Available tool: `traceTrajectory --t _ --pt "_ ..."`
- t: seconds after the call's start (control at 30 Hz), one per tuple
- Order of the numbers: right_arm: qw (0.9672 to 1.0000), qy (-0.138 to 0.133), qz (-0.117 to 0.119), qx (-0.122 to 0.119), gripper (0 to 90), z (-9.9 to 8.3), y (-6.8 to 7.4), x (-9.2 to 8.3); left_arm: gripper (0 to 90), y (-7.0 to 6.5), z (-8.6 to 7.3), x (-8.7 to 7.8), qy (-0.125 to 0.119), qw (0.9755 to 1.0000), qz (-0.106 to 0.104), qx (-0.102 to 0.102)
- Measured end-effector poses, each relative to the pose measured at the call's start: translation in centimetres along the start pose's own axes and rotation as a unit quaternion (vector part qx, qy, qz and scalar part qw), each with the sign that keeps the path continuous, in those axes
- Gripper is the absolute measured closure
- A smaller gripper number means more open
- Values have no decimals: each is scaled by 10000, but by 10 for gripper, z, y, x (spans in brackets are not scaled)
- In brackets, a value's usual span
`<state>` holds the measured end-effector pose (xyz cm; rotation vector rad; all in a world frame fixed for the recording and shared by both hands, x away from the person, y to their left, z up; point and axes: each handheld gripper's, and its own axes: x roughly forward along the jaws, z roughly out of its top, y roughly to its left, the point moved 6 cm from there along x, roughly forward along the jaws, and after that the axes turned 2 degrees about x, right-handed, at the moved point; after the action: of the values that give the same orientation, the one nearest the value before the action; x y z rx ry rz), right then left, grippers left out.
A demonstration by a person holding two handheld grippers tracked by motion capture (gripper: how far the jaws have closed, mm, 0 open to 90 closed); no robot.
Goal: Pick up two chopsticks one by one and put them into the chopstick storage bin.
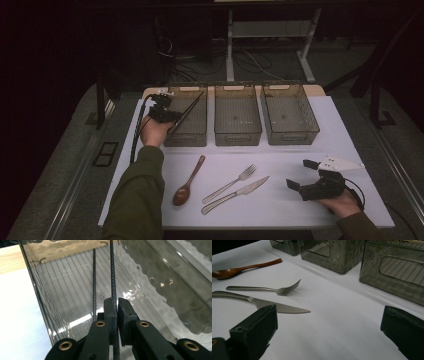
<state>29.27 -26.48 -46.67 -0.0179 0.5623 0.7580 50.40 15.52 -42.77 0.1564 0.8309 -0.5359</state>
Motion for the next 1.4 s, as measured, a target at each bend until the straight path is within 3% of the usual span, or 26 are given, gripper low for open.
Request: traceTrajectory --t 0.4,0.7,0.83,1.03,1.4 --pt "10000 -8 -11 -9 2 0 0 0 838 2 -1 1 21 10000 -21 -33" --pt "10000 -8 -13 8 3 0 0 0 645 -7 5 -14 -301 9992 -256 36" --pt "10000 -23 -16 57 2 1 -1 1 563 -15 8 -29 -423 9983 -353 214" --pt "10000 -31 -17 83 3 1 -2 2 442 -39 11 -52 -845 9932 -652 460" --pt "10000 -33 -10 48 3 1 -1 0 325 -82 -11 -74 -1039 9873 -899 797"
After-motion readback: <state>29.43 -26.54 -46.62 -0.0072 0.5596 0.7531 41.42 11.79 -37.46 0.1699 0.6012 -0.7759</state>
